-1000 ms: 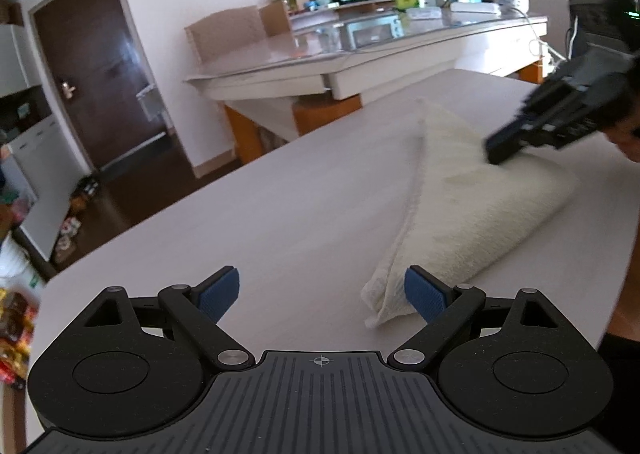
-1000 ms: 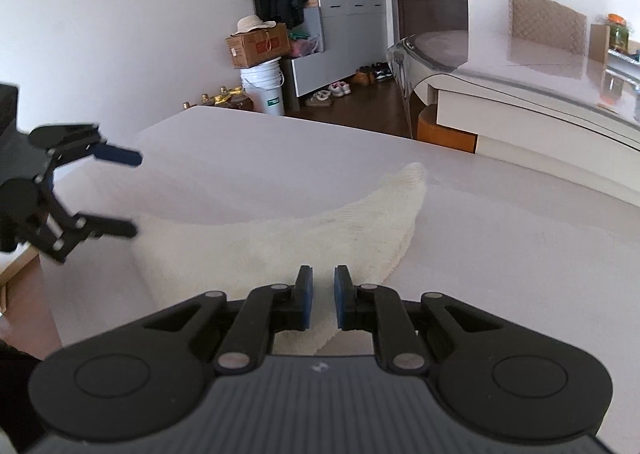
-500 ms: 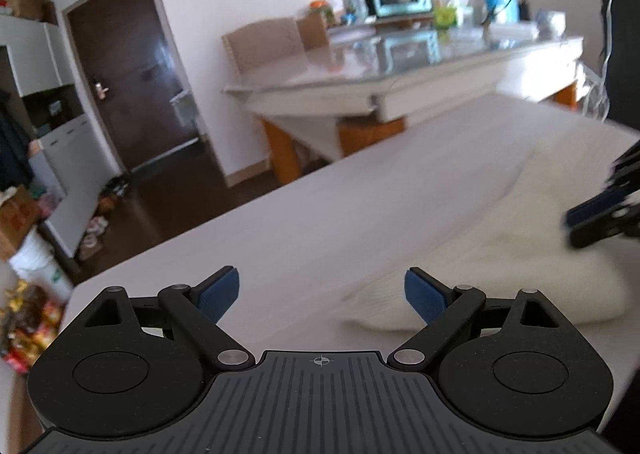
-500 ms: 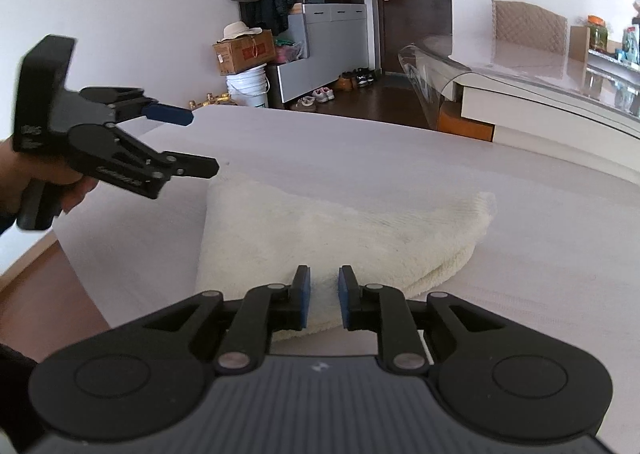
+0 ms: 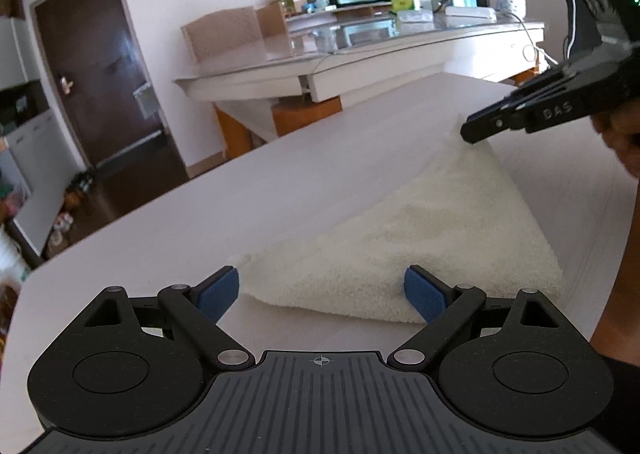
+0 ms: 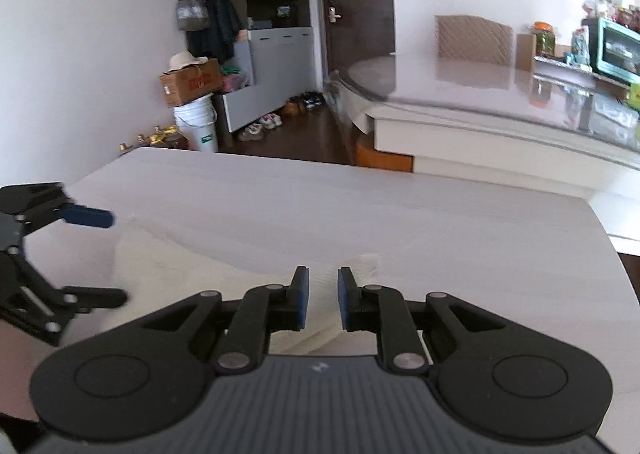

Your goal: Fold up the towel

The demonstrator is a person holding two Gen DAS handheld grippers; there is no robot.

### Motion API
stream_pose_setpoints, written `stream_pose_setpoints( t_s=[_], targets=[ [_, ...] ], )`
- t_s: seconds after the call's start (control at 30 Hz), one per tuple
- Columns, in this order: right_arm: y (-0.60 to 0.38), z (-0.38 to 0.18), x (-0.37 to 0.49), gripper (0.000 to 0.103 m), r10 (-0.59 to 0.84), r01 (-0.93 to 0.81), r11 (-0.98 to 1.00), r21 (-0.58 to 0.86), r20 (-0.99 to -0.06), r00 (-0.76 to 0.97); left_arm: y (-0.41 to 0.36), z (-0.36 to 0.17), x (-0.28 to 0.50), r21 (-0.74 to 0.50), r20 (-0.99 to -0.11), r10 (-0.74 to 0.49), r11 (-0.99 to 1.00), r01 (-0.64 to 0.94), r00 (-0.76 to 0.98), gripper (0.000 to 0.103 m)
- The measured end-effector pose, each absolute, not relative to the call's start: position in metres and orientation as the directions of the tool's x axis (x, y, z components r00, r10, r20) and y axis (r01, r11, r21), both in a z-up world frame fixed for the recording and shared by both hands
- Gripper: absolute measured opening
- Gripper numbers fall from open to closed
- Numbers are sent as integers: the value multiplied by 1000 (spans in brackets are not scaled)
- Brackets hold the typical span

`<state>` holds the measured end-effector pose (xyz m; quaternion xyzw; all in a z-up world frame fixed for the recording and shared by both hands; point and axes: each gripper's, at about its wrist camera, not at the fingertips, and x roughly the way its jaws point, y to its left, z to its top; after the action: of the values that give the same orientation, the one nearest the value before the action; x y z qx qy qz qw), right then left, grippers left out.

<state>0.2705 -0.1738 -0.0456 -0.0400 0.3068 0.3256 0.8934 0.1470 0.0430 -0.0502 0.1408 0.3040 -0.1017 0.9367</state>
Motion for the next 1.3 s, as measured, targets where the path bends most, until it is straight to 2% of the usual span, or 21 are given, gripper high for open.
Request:
stream_pose_setpoints(
  t_s=[0.3,0.53,0.7,0.77,0.93,1.13,1.3],
  targets=[
    [-174,-55,275,15,564,-598,785,161,-587,582,48,-52,149,139,-608,-110,960,243,786,94],
    [-175,-43,252,27,555,-598,790,135,-572,603,50,-51,149,84,-623,-91,980,182,777,96],
    [-175,-45,237,31,555,-598,789,138,-577,599,51,-49,148,56,-629,-91,985,162,772,97],
    [-174,-45,232,38,554,-596,790,141,-581,597,51,-47,146,50,-627,-91,986,157,774,98],
    [-170,-44,218,40,558,-603,785,141,-585,589,48,-42,140,47,-618,-95,986,158,780,101],
    [-171,-42,203,47,560,-598,787,152,-585,588,44,-40,132,45,-615,-99,986,160,782,103],
    [-178,-37,182,65,533,-548,818,176,-589,607,45,-35,119,43,-607,-98,987,155,788,103]
  ],
)
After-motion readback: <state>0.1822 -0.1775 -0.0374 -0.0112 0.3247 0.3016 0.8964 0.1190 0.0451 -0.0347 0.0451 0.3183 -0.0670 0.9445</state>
